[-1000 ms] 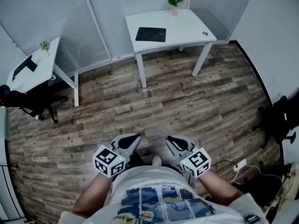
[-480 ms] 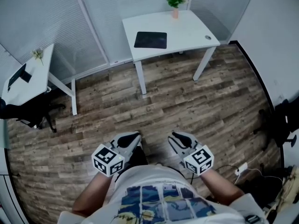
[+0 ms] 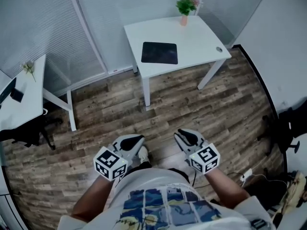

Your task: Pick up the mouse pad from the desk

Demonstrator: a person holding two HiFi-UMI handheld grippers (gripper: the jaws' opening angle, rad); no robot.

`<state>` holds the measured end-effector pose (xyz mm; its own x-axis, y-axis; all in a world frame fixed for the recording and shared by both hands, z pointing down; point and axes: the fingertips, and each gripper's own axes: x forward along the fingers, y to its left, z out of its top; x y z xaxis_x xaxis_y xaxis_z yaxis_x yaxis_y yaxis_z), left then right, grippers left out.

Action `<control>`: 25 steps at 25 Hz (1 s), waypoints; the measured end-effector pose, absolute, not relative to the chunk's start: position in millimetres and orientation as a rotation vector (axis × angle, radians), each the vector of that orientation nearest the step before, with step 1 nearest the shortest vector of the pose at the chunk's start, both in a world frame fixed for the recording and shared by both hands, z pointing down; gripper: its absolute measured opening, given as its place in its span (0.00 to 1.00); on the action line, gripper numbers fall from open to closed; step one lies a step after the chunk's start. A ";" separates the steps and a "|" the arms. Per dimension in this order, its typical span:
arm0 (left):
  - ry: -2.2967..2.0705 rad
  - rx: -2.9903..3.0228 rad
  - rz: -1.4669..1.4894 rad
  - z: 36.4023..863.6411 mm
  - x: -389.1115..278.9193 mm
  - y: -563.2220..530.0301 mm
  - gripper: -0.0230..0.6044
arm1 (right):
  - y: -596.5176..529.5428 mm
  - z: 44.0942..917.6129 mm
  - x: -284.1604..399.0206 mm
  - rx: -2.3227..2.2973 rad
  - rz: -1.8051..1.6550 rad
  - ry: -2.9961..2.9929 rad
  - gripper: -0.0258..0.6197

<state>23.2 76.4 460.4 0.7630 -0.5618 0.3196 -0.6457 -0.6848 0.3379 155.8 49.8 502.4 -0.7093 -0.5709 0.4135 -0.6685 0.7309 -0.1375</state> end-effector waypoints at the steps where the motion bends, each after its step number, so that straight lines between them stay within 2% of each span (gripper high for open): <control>1: -0.906 2.529 0.265 461.5 14.7 66.6 0.04 | 35.8 501.6 149.0 0.974 0.389 -2.584 0.16; 11: -0.902 2.533 0.259 474.0 -43.7 -7.5 0.04 | -72.9 502.9 115.9 1.062 0.369 -2.530 0.16; 25: -1.033 2.470 0.274 468.8 -45.9 -138.2 0.04 | -298.0 555.6 156.9 1.044 0.396 -2.464 0.16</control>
